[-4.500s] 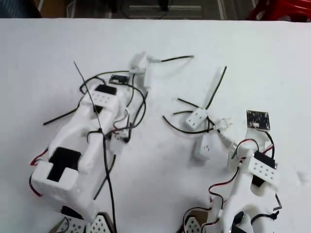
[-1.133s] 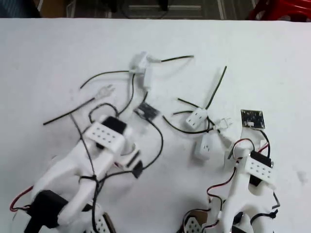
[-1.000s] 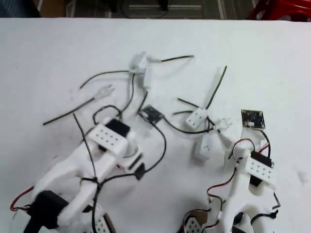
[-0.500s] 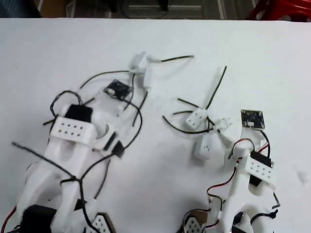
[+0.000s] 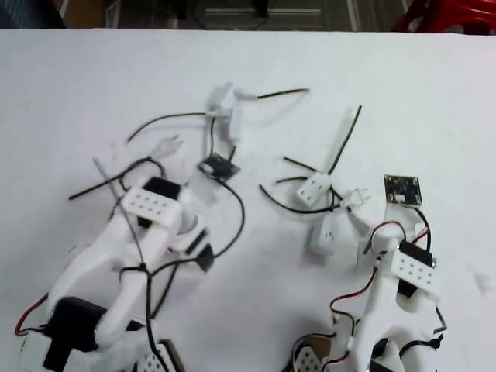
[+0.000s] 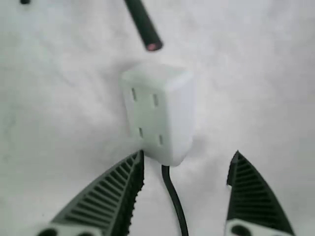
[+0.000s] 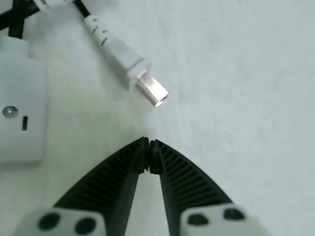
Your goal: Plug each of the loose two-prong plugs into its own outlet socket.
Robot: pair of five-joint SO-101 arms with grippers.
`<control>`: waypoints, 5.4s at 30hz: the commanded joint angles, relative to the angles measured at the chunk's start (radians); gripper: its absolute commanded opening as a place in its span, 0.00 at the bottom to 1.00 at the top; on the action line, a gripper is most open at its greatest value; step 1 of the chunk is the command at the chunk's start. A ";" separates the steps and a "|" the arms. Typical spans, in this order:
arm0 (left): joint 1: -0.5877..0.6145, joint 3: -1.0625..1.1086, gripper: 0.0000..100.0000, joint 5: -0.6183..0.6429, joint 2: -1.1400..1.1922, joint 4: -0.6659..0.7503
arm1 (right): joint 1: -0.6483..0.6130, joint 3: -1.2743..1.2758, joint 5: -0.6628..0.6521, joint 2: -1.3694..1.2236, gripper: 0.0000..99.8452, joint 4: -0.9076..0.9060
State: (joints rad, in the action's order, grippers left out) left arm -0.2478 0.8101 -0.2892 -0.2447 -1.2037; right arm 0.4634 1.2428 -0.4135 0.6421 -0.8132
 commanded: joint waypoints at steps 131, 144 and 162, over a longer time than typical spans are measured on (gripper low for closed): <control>0.567 -0.644 0.07 -0.641 0.460 -0.359 | -0.004 -0.003 -0.003 0.001 0.02 0.022; 0.535 -0.502 0.24 -0.634 0.460 -0.213 | -0.004 -0.003 -0.005 0.001 0.02 0.022; 0.361 -0.488 0.24 -0.632 0.466 -0.117 | -0.004 -0.003 -0.005 0.001 0.02 0.025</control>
State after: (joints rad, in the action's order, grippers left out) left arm 0.1603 0.3130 -0.9306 0.2739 -1.3617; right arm 0.4634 1.2428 -0.4135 0.6421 -0.8009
